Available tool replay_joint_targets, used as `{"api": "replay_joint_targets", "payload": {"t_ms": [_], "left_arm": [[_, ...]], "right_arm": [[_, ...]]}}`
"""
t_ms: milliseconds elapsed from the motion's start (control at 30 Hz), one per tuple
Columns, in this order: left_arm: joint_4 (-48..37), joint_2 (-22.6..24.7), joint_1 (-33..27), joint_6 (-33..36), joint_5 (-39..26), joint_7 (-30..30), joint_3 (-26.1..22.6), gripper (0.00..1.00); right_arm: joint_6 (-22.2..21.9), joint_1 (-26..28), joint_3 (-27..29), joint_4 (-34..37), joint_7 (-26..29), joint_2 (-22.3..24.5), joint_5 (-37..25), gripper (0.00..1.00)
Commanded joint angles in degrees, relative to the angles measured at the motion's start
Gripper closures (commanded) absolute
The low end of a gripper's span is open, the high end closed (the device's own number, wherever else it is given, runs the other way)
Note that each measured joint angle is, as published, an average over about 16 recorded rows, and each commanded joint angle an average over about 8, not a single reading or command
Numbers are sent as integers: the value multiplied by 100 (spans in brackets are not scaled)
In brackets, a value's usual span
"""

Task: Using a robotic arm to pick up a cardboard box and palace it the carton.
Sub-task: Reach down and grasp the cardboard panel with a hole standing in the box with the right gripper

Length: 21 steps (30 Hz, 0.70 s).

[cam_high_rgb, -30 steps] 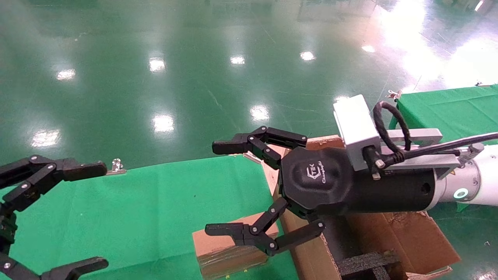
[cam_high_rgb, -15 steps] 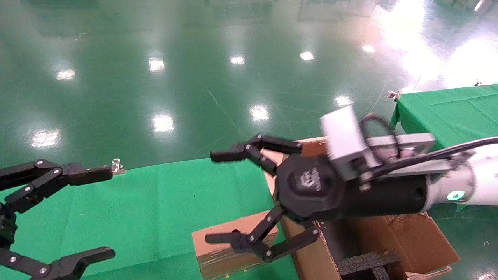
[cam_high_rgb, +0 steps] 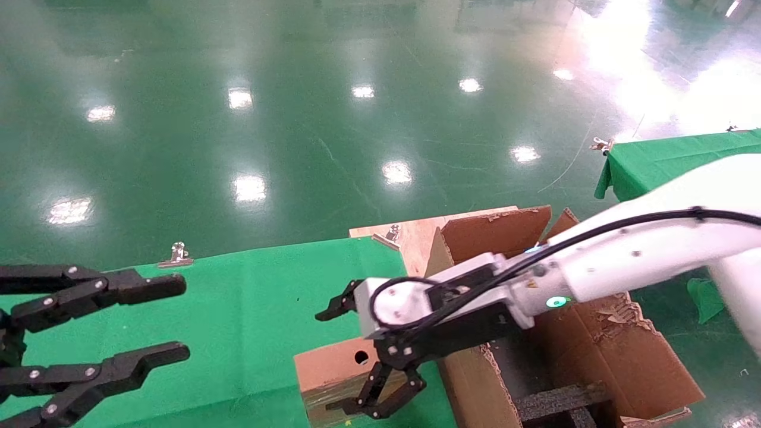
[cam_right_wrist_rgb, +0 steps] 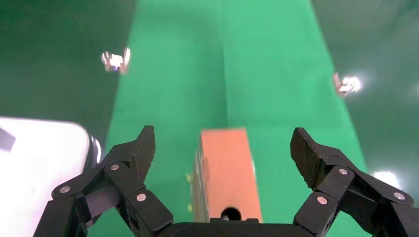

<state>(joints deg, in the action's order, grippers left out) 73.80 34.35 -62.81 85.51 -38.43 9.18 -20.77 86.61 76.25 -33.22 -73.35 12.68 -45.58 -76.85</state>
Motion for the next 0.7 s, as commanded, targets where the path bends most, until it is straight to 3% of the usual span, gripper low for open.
{"api": "replay_joint_targets", "payload": {"t_ms": [33,300,567,600,633,700], "left_arm": [[0,0,0,0,0,0,-1,100],[0,-1,-1,-1,3,-2,-4,100],[0,-3,-2,-3,5,-4,-7,99],[0,-3,-2,-3,5,-4,-8,94],[0,-3,-2,-3,5,-4,-8,82],[-1,-3,-2,-3,3,-4,-8,57]], "right_arm": [[-22,105,-175,66,-6,-154,-361,0],[45,420,-636,91,-87,-477,-1325,0],[83,591,-891,-63,-187,-598,-1833,0],[74,597,-903,-73,-198,-602,-1858,0],[66,600,-911,-81,-206,-604,-1877,4],[53,611,-928,-85,-215,-613,-1920,24]]}}
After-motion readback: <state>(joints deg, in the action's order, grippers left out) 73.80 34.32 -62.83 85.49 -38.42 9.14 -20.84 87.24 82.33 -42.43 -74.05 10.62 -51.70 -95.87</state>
